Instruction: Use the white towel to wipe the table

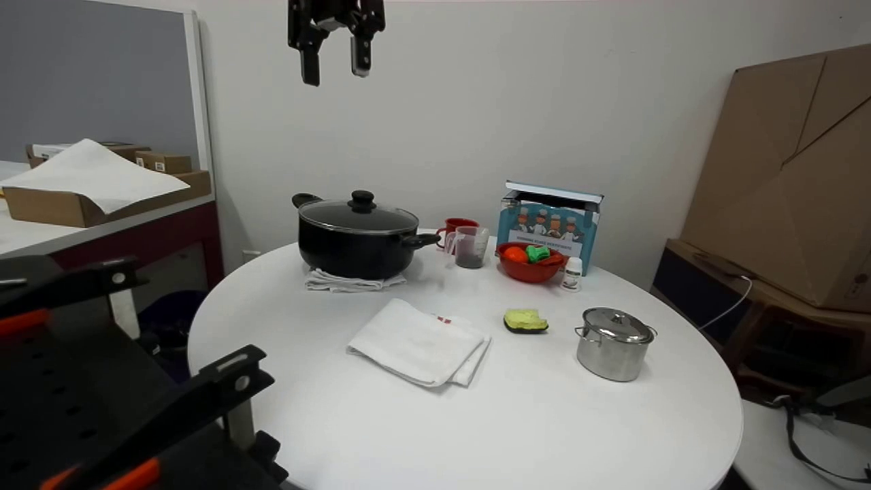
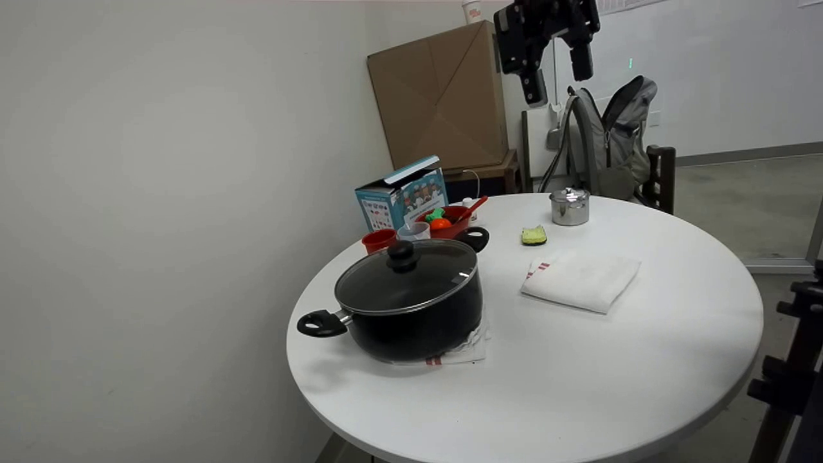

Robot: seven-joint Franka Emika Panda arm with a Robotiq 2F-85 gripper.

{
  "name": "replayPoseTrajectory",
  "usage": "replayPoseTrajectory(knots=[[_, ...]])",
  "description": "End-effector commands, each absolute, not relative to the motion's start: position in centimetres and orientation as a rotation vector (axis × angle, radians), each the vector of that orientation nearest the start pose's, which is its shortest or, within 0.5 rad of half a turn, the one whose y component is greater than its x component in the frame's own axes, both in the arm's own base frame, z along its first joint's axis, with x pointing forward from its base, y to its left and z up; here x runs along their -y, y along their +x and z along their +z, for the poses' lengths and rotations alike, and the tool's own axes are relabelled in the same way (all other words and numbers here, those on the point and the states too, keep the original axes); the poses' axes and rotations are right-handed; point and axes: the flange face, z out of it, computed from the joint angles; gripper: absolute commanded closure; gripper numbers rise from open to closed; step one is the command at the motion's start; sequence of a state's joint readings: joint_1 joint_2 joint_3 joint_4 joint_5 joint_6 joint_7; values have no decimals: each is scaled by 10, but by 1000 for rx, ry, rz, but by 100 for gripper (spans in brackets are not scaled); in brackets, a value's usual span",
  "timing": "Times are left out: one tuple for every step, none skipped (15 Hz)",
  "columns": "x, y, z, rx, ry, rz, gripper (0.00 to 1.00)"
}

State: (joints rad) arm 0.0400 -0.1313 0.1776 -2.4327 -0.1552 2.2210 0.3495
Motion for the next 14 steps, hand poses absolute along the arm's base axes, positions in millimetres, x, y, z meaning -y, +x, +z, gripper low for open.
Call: replayPoseTrajectory(knots=[[-64, 454, 346, -91, -3228, -74, 0], [-53, 456, 342, -86, -3210, -89, 0], [-40, 458, 333, -93, -3195, -85, 0], [-28, 460, 324, -102, -3184, -77, 0], [-18, 462, 314, -104, -3171, -67, 0], [-7, 466, 302, -107, -3164, -52, 0], [1, 468, 292, -113, -3155, -40, 0], [9, 472, 279, -119, -3149, -24, 0], [14, 476, 268, -122, -3145, -10, 0], [19, 482, 256, -121, -3144, 1, 0], [24, 487, 246, -120, -3146, 9, 0], [28, 494, 237, -114, -3151, 16, 0], [34, 504, 228, -104, -3158, 22, 0], [38, 513, 220, -94, -3165, 30, 0]])
